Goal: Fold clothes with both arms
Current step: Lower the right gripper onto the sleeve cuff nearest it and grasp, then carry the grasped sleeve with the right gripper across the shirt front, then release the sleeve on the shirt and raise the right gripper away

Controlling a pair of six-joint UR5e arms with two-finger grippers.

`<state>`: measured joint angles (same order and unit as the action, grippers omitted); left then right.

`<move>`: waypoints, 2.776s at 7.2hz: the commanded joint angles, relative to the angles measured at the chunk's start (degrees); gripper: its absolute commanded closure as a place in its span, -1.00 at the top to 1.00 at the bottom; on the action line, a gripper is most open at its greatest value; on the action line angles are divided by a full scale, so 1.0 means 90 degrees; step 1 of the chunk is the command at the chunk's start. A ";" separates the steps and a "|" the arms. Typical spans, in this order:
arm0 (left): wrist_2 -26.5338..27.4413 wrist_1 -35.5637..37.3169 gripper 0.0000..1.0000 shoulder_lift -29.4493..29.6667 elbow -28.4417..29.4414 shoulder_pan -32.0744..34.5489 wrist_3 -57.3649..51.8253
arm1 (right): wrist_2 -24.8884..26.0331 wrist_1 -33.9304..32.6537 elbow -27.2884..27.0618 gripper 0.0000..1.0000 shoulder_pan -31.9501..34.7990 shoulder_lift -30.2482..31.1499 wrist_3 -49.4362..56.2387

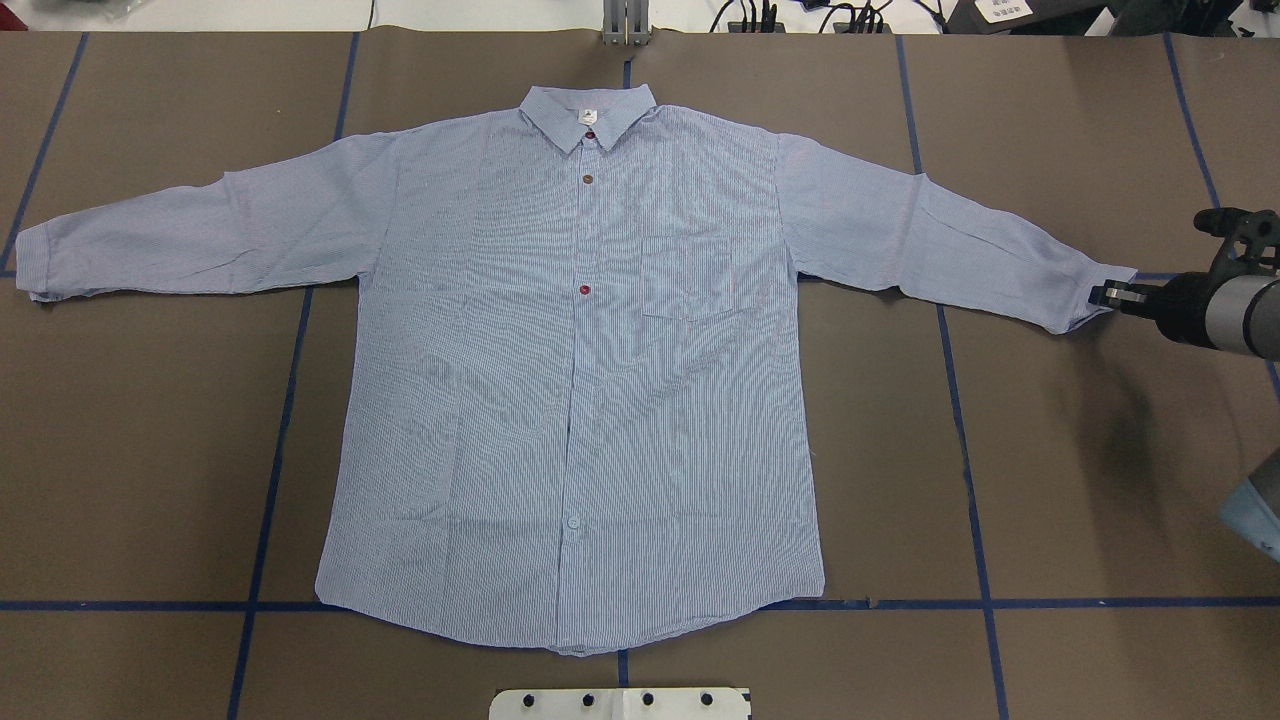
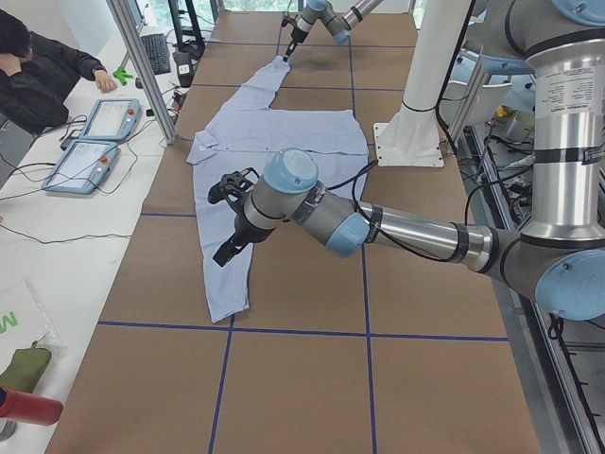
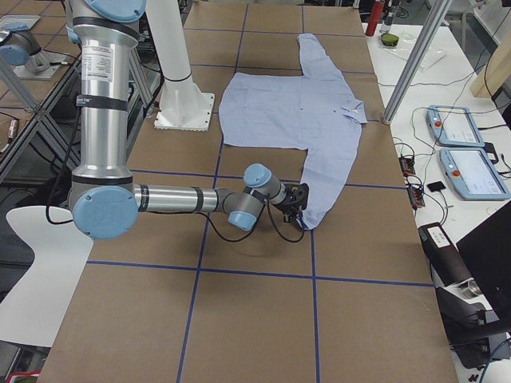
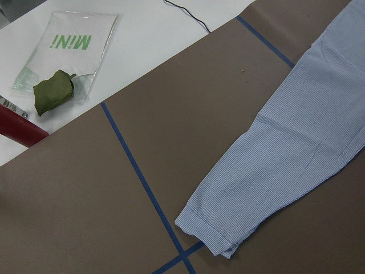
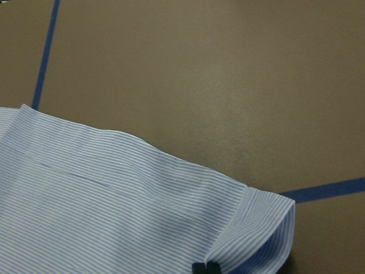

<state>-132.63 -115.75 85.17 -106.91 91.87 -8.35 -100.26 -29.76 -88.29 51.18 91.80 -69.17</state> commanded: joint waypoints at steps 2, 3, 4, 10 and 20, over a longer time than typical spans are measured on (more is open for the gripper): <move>0.0000 0.0000 1.00 0.0010 0.0013 -0.0003 0.0019 | 0.0085 -0.2432 -0.0543 -1.00 -0.0313 -0.2272 -0.0019; 0.0000 0.0000 1.00 0.0019 0.0004 -0.0003 0.0020 | 0.0550 -0.2677 -0.0329 -1.00 -0.0732 -0.2947 -0.0019; 0.0000 0.0000 1.00 0.0020 0.0013 -0.0003 0.0020 | 0.1250 -0.2757 -0.0028 -1.00 -0.1190 -0.3621 -0.0019; 0.0010 0.0000 1.00 0.0000 0.0013 -0.0003 0.0029 | 0.3044 -0.2757 0.2901 -1.00 -0.2590 -0.7061 -0.0986; 0.0010 0.0000 1.00 0.0029 0.0101 -0.0003 0.0039 | 0.1977 -0.6191 0.3638 1.00 -0.2166 -0.8414 -0.0541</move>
<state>-132.54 -115.75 85.23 -106.25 91.85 -8.03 -76.56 -79.85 -55.09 27.54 15.72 -76.85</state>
